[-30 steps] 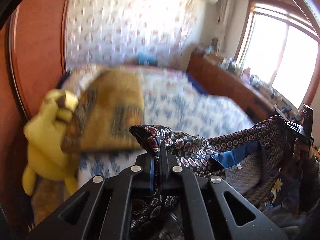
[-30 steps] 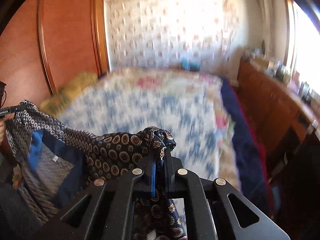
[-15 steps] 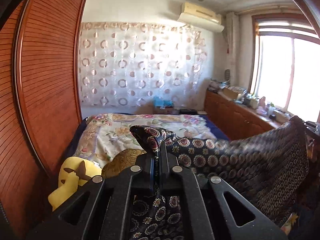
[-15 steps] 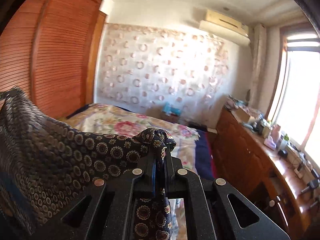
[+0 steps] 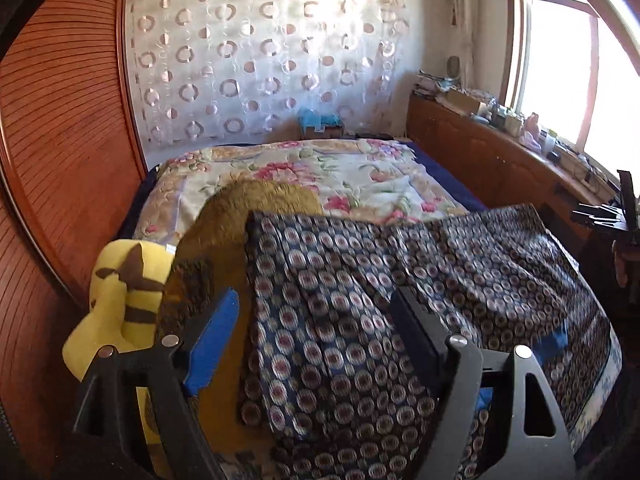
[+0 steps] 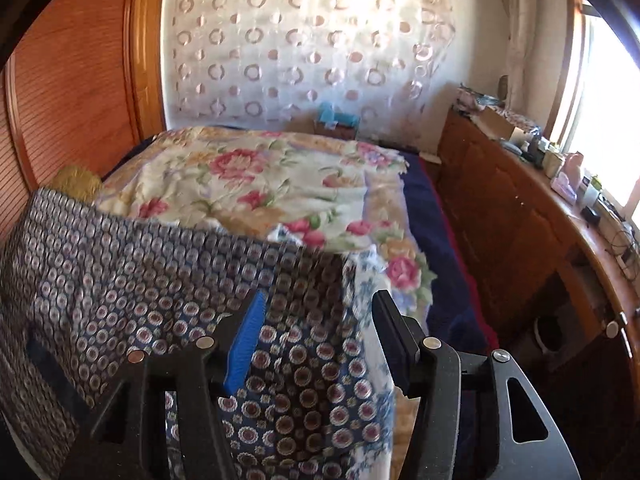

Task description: Fold small clothes

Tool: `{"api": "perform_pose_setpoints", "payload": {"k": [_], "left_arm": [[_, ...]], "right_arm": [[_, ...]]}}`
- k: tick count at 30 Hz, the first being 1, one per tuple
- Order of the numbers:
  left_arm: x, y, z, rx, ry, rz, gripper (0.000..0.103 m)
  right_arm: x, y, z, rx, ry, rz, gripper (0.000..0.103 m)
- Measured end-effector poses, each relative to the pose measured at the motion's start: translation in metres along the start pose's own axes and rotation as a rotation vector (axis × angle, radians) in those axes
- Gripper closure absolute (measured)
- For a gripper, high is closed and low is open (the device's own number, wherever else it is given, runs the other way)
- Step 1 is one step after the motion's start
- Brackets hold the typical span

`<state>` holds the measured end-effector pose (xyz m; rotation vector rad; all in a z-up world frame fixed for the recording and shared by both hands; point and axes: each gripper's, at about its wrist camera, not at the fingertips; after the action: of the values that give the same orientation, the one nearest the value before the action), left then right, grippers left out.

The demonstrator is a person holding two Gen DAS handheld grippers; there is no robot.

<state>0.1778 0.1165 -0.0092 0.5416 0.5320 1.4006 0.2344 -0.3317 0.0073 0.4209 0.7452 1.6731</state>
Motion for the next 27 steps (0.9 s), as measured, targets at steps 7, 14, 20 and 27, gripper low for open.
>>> {"api": "perform_pose_setpoints", "payload": {"k": [7,14,20,27], "left_arm": [[-0.028,0.001,-0.048,0.040,-0.010,-0.056,0.024],[-0.054,-0.028,-0.077,0.131,-0.051,-0.060,0.024],[-0.066,-0.044,-0.084,0.166,-0.061,-0.066,0.024],[-0.071,-0.057,-0.094,0.189,-0.098,-0.041,0.024]], "right_arm": [[-0.033,0.015,-0.035,0.015,-0.051,0.072,0.045],[-0.057,0.014,-0.054,0.065,-0.118,0.032,0.045],[-0.075,0.006,-0.053,0.105,-0.170,0.018,0.045],[-0.074,-0.019,-0.038,0.169,-0.181,-0.007,0.049]]}}
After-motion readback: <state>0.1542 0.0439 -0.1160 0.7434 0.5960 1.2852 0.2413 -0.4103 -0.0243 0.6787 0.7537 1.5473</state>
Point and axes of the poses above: each gripper's, at about its wrist camera, not at the fingertips, and y roughly against the way its jaws point, x to its left, z to its top, and after that the axes turned 1 degree about x, right-handed
